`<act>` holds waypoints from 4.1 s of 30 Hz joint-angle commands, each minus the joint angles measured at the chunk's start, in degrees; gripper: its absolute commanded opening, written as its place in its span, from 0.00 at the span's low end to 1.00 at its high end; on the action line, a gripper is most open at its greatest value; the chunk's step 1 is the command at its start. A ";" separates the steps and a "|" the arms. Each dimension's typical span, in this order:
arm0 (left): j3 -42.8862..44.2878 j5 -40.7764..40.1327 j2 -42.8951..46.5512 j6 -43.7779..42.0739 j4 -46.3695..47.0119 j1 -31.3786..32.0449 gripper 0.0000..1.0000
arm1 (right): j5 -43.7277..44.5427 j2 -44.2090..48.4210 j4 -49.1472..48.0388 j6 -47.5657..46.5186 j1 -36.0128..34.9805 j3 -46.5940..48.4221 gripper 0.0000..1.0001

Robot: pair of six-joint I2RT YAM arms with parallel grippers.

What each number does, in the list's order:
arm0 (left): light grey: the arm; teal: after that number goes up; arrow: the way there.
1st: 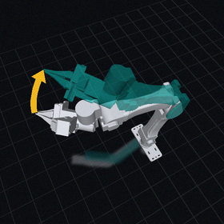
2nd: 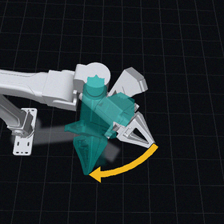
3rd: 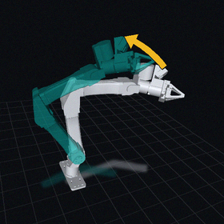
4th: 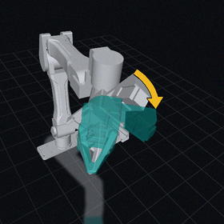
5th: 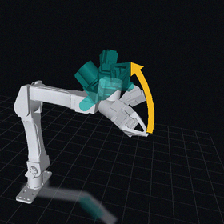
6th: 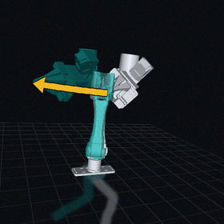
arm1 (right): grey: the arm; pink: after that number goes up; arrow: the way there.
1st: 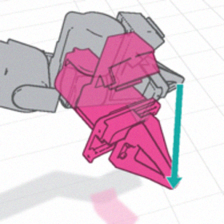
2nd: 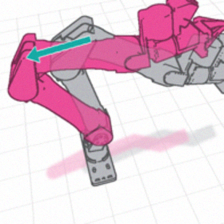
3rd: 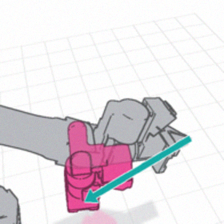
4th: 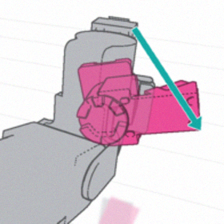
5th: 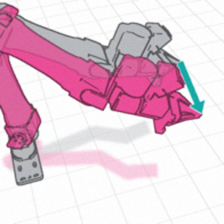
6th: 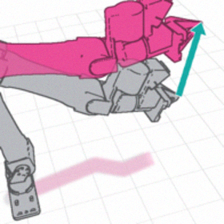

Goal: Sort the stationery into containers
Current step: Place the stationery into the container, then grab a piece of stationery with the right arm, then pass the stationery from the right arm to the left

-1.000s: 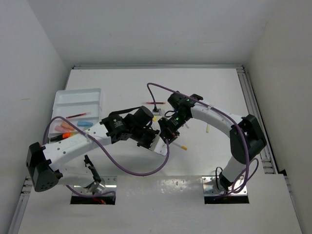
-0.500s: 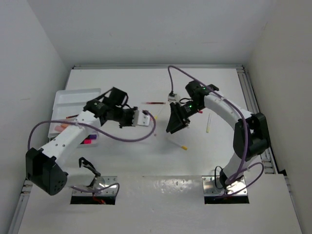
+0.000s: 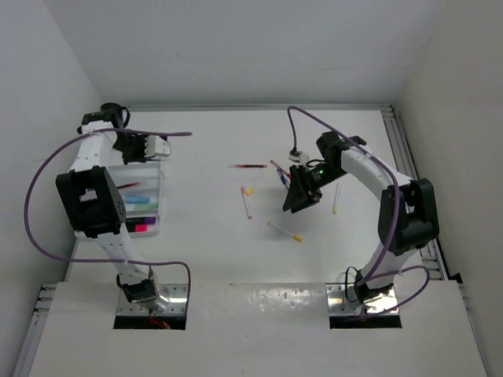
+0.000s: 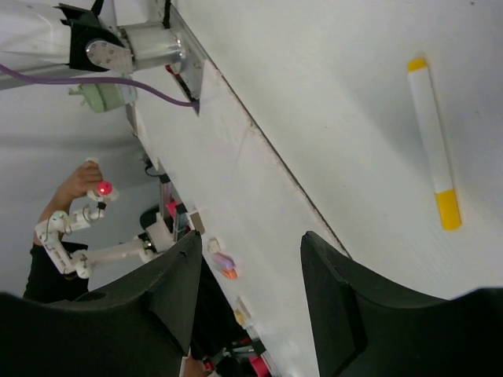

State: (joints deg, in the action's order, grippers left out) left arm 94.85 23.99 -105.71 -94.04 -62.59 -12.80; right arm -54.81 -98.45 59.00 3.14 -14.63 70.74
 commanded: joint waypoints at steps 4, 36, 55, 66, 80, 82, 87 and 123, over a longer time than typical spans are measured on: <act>0.60 -7.20 -4.24 -15.46 2.19 -5.65 0.00 | 3.74 -0.51 -1.61 -1.73 1.62 -0.87 0.53; -13.10 18.80 16.20 21.41 16.26 -6.98 0.54 | 57.61 -19.92 -29.03 4.16 -10.94 14.42 0.29; -27.35 24.09 36.98 41.65 32.79 2.51 0.61 | 56.04 -21.95 -28.33 3.89 -10.59 10.47 0.23; -29.37 24.18 39.00 48.06 36.13 4.53 0.62 | 56.65 -22.75 -27.36 3.63 -11.38 7.67 0.16; -37.54 29.89 46.65 86.45 59.23 11.38 0.62 | 27.51 -0.69 -27.45 10.48 -12.08 9.57 0.00; -38.60 29.54 46.04 96.29 61.52 14.01 0.62 | 25.11 0.10 -25.78 11.18 -13.22 11.78 0.00; -38.60 27.97 41.29 117.36 68.12 19.37 0.61 | 18.96 1.42 -27.97 15.13 -16.30 13.28 0.00; -43.78 4.75 34.70 138.77 69.79 33.54 0.46 | 20.70 4.32 -30.44 20.42 -19.46 17.24 0.00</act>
State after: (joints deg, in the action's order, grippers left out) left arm 51.03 28.25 -70.89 42.35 3.62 20.18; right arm -33.19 -96.92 30.11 22.83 -33.23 85.23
